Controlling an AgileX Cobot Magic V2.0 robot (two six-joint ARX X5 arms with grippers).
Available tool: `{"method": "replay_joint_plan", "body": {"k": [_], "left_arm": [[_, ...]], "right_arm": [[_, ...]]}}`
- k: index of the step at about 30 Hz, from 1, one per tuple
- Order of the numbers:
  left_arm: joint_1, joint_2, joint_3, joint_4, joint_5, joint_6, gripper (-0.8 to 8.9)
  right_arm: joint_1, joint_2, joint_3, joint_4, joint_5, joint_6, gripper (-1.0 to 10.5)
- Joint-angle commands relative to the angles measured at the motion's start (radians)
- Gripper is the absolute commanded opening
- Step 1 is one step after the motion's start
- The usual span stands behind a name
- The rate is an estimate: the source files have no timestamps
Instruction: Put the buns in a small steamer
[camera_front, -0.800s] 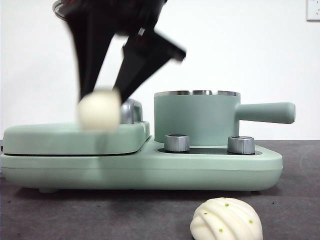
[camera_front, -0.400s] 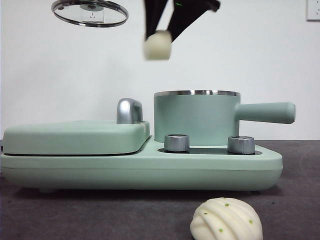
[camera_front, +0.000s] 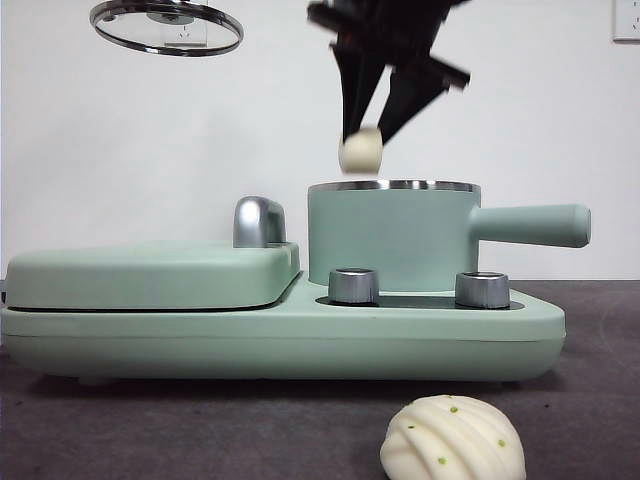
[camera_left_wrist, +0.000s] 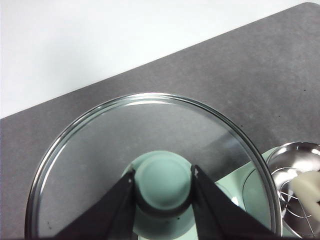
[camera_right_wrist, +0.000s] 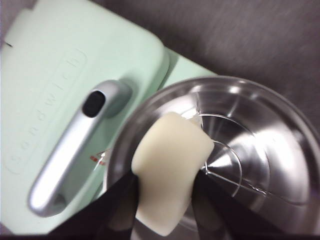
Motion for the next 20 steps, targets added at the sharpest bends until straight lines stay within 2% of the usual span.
{"method": "replay_joint_plan", "body": {"k": [1, 15, 18, 20], "left_arm": [[0.001, -0.006, 0.040, 0.022, 0.008, 0.008, 0.15], [0.005, -0.006, 0.040, 0.020, 0.008, 0.009, 0.15], [0.005, -0.006, 0.040, 0.020, 0.008, 0.009, 0.15], [0.005, -0.006, 0.040, 0.020, 0.008, 0.009, 0.15]], "right_arm": [[-0.004, 0.056, 0.027, 0.010, -0.015, -0.016, 1.5], [-0.004, 0.181, 0.027, 0.008, -0.013, -0.031, 1.5], [-0.004, 0.181, 0.027, 0.013, -0.015, -0.030, 2.3], [-0.006, 0.181, 0.027, 0.005, -0.015, -0.029, 3.3]]}}
